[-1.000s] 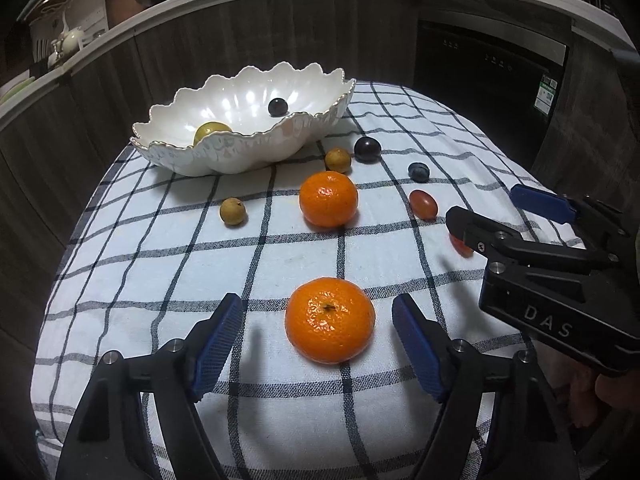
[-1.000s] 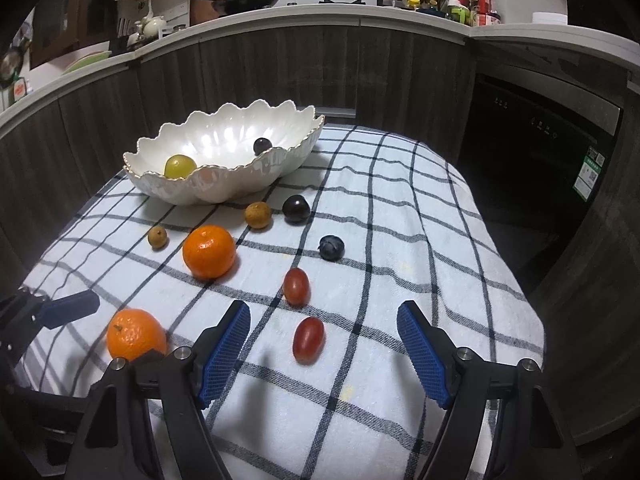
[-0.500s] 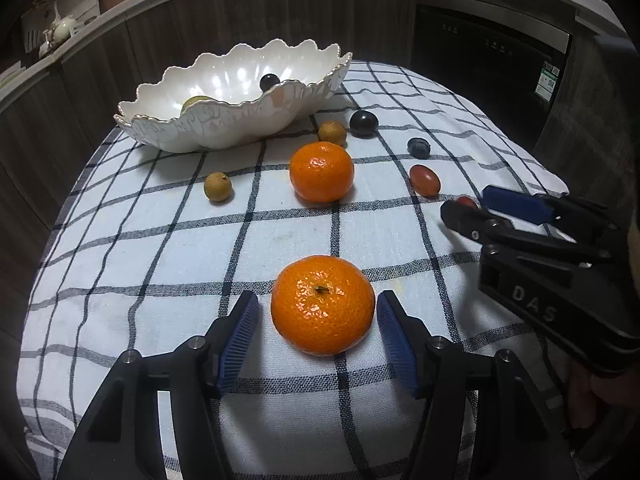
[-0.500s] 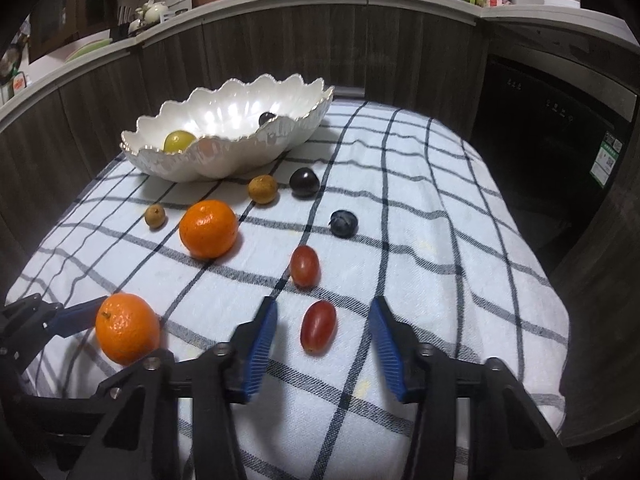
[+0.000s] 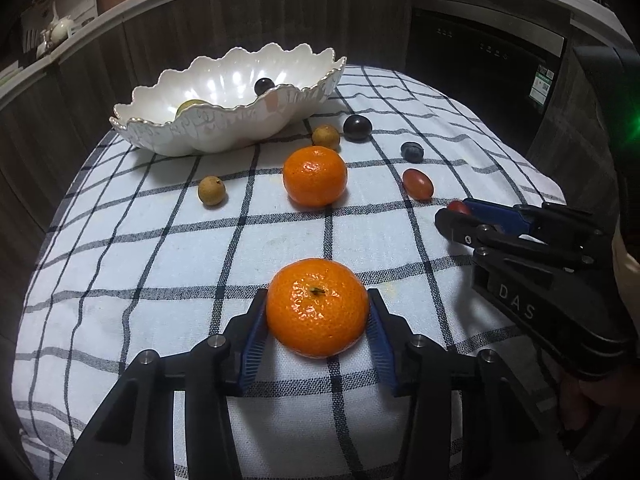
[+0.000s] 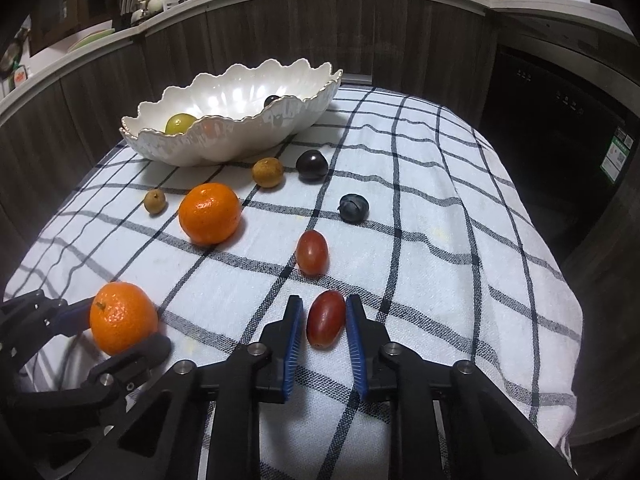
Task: Organize fruits
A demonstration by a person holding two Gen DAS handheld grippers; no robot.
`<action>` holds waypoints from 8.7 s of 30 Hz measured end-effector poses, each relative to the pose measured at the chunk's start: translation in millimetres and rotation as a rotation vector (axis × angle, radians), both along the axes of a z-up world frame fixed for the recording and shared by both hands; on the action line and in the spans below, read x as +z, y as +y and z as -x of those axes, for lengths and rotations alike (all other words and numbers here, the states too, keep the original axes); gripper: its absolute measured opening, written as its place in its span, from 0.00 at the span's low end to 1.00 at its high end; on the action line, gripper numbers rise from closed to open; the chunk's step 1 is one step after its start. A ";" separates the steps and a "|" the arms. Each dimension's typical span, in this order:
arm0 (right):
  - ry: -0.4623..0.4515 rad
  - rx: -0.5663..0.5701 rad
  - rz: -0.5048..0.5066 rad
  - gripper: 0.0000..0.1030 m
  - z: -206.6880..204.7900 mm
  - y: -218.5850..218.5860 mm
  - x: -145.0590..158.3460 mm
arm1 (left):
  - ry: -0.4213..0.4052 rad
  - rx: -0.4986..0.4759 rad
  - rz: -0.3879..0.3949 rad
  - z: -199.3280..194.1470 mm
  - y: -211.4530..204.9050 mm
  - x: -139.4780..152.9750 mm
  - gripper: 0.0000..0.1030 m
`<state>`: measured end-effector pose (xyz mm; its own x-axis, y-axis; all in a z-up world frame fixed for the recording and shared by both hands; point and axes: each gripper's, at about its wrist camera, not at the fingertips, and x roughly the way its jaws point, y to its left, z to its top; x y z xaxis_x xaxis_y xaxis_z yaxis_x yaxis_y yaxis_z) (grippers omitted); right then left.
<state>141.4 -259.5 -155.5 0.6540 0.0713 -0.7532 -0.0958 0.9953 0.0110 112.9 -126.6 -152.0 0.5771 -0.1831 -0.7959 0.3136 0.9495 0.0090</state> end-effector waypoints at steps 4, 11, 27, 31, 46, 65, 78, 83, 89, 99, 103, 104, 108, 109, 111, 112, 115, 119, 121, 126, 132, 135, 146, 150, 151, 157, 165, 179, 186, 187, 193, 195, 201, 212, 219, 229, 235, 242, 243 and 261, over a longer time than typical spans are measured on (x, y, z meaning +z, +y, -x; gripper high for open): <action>-0.002 0.001 -0.003 0.19 0.0 -0.2 0.0 | -0.005 0.011 -0.006 -0.7 1.3 1.2 0.44; -0.010 0.005 0.002 0.19 1.3 0.9 1.6 | -0.017 0.024 -0.005 -1.3 4.5 4.6 0.44; -0.035 0.019 0.025 0.19 7.6 9.8 15.9 | -0.031 0.079 0.030 -7.5 20.5 18.3 0.44; -0.042 0.023 0.029 0.19 7.3 12.7 21.5 | -0.043 0.089 0.034 -9.2 24.1 23.2 0.44; -0.097 0.036 0.029 0.19 -2.4 24.5 52.1 | -0.070 0.151 0.043 -23.3 40.6 44.1 0.44; -0.173 0.066 0.003 0.19 -28.9 40.9 89.7 | -0.124 0.179 0.052 -58.3 53.5 79.3 0.44; -0.211 0.066 0.000 0.19 -56.9 53.3 109.9 | -0.138 0.210 0.051 -85.8 70.8 92.2 0.44; -0.207 0.057 -0.014 0.19 -68.3 56.8 112.2 | -0.145 0.209 0.044 -98.9 78.6 96.5 0.44; -0.184 0.042 -0.027 0.19 -84.0 64.4 112.4 | -0.152 0.193 0.042 -115.4 87.5 99.9 0.44; -0.167 0.033 -0.046 0.19 -106.7 80.8 112.0 | -0.144 0.179 0.034 -145.5 102.0 97.7 0.44; -0.161 0.039 -0.043 0.19 -113.8 87.6 110.7 | -0.135 0.177 0.038 -158.2 108.4 95.8 0.44; -0.159 0.039 -0.042 0.19 -115.2 89.1 110.2 | -0.132 0.175 0.039 -161.3 109.8 95.1 0.44; -0.145 0.037 -0.038 0.19 -121.3 94.2 107.0 | -0.147 0.151 0.019 -169.7 111.2 93.8 0.44; -0.142 0.037 -0.037 0.19 -122.4 95.2 106.0 | -0.154 0.142 0.018 -171.2 111.4 93.8 0.44; -0.129 0.035 -0.035 0.19 -125.4 97.5 103.2 | -0.153 0.128 0.021 -175.2 112.2 92.9 0.44; -0.124 0.033 -0.035 0.19 -126.5 98.4 101.8 | -0.151 0.126 0.021 -177.3 112.6 92.6 0.44; -0.105 0.027 -0.037 0.19 -130.8 101.1 96.8 | -0.138 0.117 0.025 -184.7 114.1 88.3 0.44; -0.089 0.021 -0.035 0.19 -136.6 103.3 92.4 | -0.124 0.108 0.024 -193.7 115.5 81.6 0.44; -0.080 0.017 -0.034 0.19 -139.3 104.1 90.3 | -0.117 0.110 0.025 -197.8 117.2 78.8 0.44; -0.059 0.008 -0.036 0.19 -146.1 106.0 85.2 | -0.107 0.099 0.024 -204.5 119.2 73.5 0.44; -0.028 0.005 -0.039 0.19 -150.1 106.3 76.5 | -0.092 0.092 0.013 -206.2 119.7 68.1 0.44; -0.015 0.003 -0.042 0.19 -150.7 106.2 73.8 | -0.082 0.091 0.009 -206.2 119.5 66.1 0.46; -0.035 -0.084 -0.028 0.71 -148.6 96.2 80.1 | -0.137 0.146 -0.012 -203.7 126.0 77.6 0.83; -0.050 -0.096 -0.014 0.74 -147.5 95.0 85.1 | -0.136 0.154 0.004 -202.3 126.5 81.0 0.89; -0.053 -0.098 -0.014 0.75 -147.1 94.0 86.1 | -0.137 0.156 0.005 -201.4 127.0 82.1 0.90; -0.059 -0.110 -0.021 0.76 -143.2 89.9 91.2 | -0.143 0.156 0.000 -195.6 125.9 87.6 0.90; -0.095 -0.110 -0.031 0.76 -132.0 85.5 104.9 | -0.164 0.160 -0.002 -184.4 122.9 100.4 0.90; -0.124 -0.123 -0.037 0.76 -113.2 74.0 119.2 | -0.179 0.168 0.014 -161.2 116.1 116.3 0.90; -0.137 -0.129 -0.038 0.76 -102.4 68.5 123.5 | -0.180 0.163 0.018 -147.7 111.4 120.2 0.90; -0.138 -0.130 -0.037 0.76 -100.7 67.5 123.9 | -0.181 0.162 0.018 -146.0 110.7 120.5 0.90; -0.140 -0.138 -0.031 0.76 -90.4 60.7 123.7 | -0.181 0.152 0.015 -136.5 104.6 120.6 0.90; -0.140 -0.142 -0.030 0.76 -87.3 58.2 123.5 | -0.181 0.149 0.014 -133.3 102.7 120.6 0.90; -0.143 -0.146 -0.027 0.76 -79.6 52.7 122.9 | -0.179 0.141 0.014 -124.8 96.7 120.3 0.90; -0.148 -0.158 -0.015 0.76 -63.4 38.9 121.6 | -0.181 0.118 0.011 -111.4 83.6 117.6 0.90; -0.144 -0.177 -0.005 0.76 -55.7 30.0 118.1 | -0.167 0.105 0.005 -104.4 77.2 110.1 0.90; -0.134 -0.197 0.000 0.76 -45.0 22.3 108.4 | -0.161 0.094 -0.004 -94.9 71.2 99.1 0.90; -0.116 -0.203 0.003 0.76 -40.7 19.6 97.9 | -0.137 0.091 -0.012 -90.5 70.4 85.5 0.90; -0.100 -0.205 0.004 0.76 -35.6 18.3 83.4 | -0.136 0.075 -0.026 -87.2 67.9 75.2 0.90; -0.099 -0.205 0.005 0.76 -35.4 18.7 82.2 | -0.136 0.074 -0.027 -86.9 67.7 74.2 0.90; -0.088 -0.224 0.041 0.75 -30.3 18.0 47.8 | -0.112 0.063 -0.022 -88.6 63.5 38.8 0.85</action>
